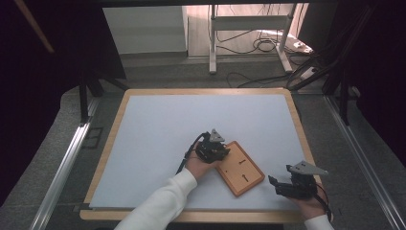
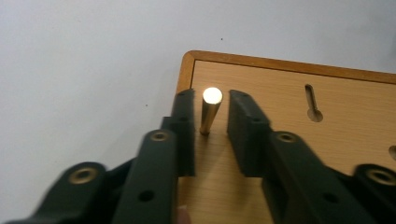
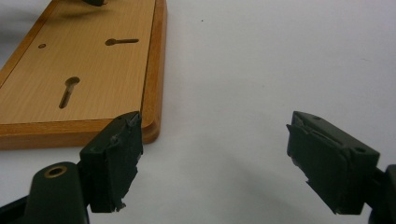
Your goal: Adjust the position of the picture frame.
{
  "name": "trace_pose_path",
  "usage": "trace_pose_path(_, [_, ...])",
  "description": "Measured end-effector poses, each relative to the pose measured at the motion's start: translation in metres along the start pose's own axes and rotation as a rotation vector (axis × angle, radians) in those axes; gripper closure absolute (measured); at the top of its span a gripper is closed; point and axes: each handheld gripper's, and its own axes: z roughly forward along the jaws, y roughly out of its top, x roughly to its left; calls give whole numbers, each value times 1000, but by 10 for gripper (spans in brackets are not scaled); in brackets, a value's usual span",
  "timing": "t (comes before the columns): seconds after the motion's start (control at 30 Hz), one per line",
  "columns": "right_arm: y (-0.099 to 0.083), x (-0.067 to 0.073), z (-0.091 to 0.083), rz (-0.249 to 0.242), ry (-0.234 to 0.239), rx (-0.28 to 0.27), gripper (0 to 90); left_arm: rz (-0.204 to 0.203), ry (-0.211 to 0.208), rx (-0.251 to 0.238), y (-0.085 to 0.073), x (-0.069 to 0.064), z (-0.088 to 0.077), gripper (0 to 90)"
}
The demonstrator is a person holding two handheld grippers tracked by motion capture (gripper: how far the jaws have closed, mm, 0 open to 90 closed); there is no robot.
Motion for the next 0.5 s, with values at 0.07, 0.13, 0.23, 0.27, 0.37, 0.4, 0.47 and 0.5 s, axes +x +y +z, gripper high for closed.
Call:
trace_pose_path(0.07, [0, 0, 0, -1, -1, 2, 183, -3, 7, -2, 0, 0, 0, 821])
trace_pose_path(0.13, [0, 0, 0, -2, -1, 3, 183, -16, -7, -8, -1, 4, 0, 843])
trace_pose_path(0.23, [0, 0, 0, -3, -2, 3, 182, -20, -12, -16, -2, 4, 0, 846])
trace_pose_path(0.27, [0, 0, 0, -3, -2, 3, 182, -21, -12, -21, -2, 4, 0, 846])
trace_pose_path(0.37, [0, -1, 0, -1, -2, 2, 183, -30, -16, -35, -4, 4, 0, 847])
trace_pose_path(0.4, [0, -1, 0, -1, -2, 2, 183, -33, -19, -37, -4, 5, -1, 847])
trace_pose_path(0.47, [0, -1, 0, -2, -2, 2, 183, -37, -25, -35, -4, 6, -1, 846])
trace_pose_path(0.5, [0, -1, 0, -2, -2, 2, 183, -37, -25, -35, -4, 6, -1, 845])
